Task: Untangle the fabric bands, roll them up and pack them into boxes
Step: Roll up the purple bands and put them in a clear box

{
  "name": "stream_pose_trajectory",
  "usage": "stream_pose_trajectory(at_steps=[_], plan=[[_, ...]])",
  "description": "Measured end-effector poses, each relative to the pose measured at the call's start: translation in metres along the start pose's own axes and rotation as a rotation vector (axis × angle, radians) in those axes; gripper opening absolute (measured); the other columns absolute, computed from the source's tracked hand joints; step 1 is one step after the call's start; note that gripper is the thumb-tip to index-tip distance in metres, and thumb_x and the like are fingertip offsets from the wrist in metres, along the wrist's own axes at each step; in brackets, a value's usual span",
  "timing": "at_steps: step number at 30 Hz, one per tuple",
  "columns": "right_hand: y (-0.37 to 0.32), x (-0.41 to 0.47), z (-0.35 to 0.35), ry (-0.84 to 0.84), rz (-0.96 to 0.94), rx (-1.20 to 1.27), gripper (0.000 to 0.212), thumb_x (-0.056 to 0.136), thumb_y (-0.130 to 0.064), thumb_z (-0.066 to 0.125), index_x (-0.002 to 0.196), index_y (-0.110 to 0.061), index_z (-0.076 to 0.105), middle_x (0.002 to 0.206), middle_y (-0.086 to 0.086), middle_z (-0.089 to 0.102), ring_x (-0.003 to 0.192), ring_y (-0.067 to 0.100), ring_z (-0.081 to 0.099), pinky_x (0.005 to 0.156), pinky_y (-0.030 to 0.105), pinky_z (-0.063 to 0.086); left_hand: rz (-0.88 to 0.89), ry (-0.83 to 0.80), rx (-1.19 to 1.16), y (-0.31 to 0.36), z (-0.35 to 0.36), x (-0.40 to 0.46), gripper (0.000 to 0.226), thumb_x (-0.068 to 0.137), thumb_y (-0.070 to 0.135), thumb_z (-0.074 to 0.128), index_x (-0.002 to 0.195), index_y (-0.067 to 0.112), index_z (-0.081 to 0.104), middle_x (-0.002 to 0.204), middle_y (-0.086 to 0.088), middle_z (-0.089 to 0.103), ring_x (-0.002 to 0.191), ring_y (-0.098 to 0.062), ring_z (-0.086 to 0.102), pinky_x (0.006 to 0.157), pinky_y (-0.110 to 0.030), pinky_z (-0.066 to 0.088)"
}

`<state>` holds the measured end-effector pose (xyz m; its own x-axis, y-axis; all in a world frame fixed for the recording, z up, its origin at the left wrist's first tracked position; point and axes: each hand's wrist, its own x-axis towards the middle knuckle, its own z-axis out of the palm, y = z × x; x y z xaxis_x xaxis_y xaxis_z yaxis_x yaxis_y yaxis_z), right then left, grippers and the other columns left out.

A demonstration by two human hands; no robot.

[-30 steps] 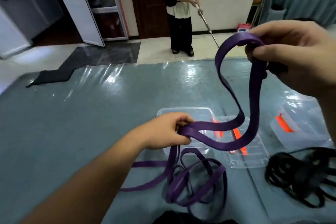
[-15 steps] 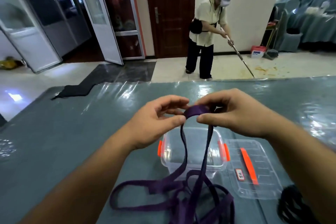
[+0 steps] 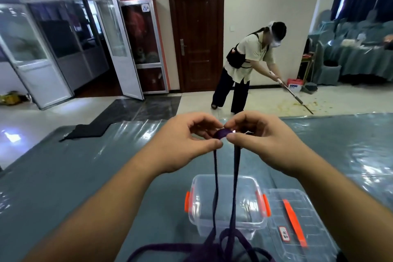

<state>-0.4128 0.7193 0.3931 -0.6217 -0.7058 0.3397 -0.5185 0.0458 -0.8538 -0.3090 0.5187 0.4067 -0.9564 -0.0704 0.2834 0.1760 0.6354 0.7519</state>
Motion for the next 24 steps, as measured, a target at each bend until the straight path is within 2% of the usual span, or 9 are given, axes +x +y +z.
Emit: stream_pose_trajectory(at_steps=[4,6,8,10,12,15,17,20,24], plan=[[0.002,0.004,0.003,0.087,0.018,0.208,0.017,0.093,-0.028,0.069,0.108,-0.022,0.076,0.104,0.004,0.076,0.102,0.021,0.070,0.094,0.039,0.055,0.020,0.102,-0.195,0.008,-0.005,0.006,0.030,0.086,0.010,0.081,0.110,0.026,0.074,0.101,0.001,0.076,0.094,-0.011,0.074,0.086,-0.025,0.060],[0.002,0.008,0.008,0.097,0.038,0.331,0.024,0.095,-0.033,0.066,0.110,-0.018,0.076,0.108,0.010,0.075,0.109,0.028,0.068,0.099,0.040,0.053,0.024,0.103,-0.350,0.014,-0.006,0.009,0.028,0.088,0.002,0.077,0.109,0.020,0.075,0.102,-0.005,0.077,0.096,-0.017,0.076,0.084,-0.026,0.061],[-0.001,0.013,0.011,0.063,0.078,0.465,0.039,0.093,-0.034,0.057,0.119,-0.009,0.072,0.114,0.020,0.072,0.114,0.036,0.066,0.103,0.040,0.053,0.043,0.086,-0.428,0.019,-0.007,0.014,0.025,0.090,-0.001,0.073,0.111,0.013,0.075,0.104,-0.009,0.078,0.099,-0.022,0.076,0.086,-0.031,0.062],[-0.008,0.017,0.011,-0.012,0.116,0.550,0.048,0.094,-0.038,0.052,0.126,-0.005,0.067,0.112,0.022,0.073,0.108,0.035,0.070,0.099,0.039,0.057,0.077,0.082,-0.424,0.025,-0.010,0.020,0.024,0.091,0.001,0.072,0.113,0.011,0.076,0.105,-0.009,0.078,0.099,-0.024,0.077,0.088,-0.037,0.063],[-0.016,0.021,0.009,-0.038,0.173,0.588,0.047,0.094,-0.040,0.052,0.122,-0.005,0.066,0.094,0.015,0.072,0.087,0.027,0.071,0.085,0.035,0.060,0.109,0.102,-0.378,0.030,-0.012,0.024,0.023,0.091,0.004,0.073,0.111,0.015,0.077,0.105,-0.004,0.079,0.099,-0.020,0.077,0.088,-0.034,0.062],[-0.024,0.026,0.003,-0.010,0.256,0.580,0.032,0.102,-0.034,0.050,0.102,-0.006,0.065,0.073,0.005,0.052,0.065,0.016,0.050,0.066,0.034,0.047,0.143,0.117,-0.263,0.035,-0.018,0.028,0.023,0.091,0.009,0.076,0.110,0.021,0.078,0.105,0.003,0.079,0.101,-0.013,0.075,0.087,-0.027,0.061],[-0.026,0.029,-0.001,0.005,0.275,0.536,0.035,0.104,-0.032,0.045,0.094,-0.006,0.067,0.070,0.002,0.043,0.063,0.015,0.040,0.064,0.033,0.034,0.205,0.119,-0.118,0.033,-0.024,0.031,0.027,0.093,0.008,0.074,0.115,0.024,0.077,0.112,0.007,0.075,0.107,-0.010,0.072,0.090,-0.023,0.059],[-0.029,0.033,-0.004,-0.012,0.279,0.451,0.038,0.104,-0.034,0.045,0.090,-0.007,0.068,0.068,0.001,0.040,0.062,0.015,0.036,0.062,0.032,0.030,0.325,0.085,0.151,0.035,-0.032,0.035,0.039,0.094,0.004,0.069,0.123,0.030,0.074,0.124,0.019,0.067,0.121,-0.002,0.061,0.096,-0.017,0.053],[-0.032,0.034,-0.007,-0.017,0.278,0.404,0.038,0.104,-0.029,0.042,0.089,-0.005,0.067,0.067,0.002,0.038,0.062,0.015,0.031,0.060,0.031,0.027,0.450,0.049,0.445,0.042,-0.044,0.041,0.038,0.094,0.013,0.073,0.127,0.033,0.072,0.119,0.022,0.071,0.113,0.005,0.061,0.095,-0.011,0.049]])
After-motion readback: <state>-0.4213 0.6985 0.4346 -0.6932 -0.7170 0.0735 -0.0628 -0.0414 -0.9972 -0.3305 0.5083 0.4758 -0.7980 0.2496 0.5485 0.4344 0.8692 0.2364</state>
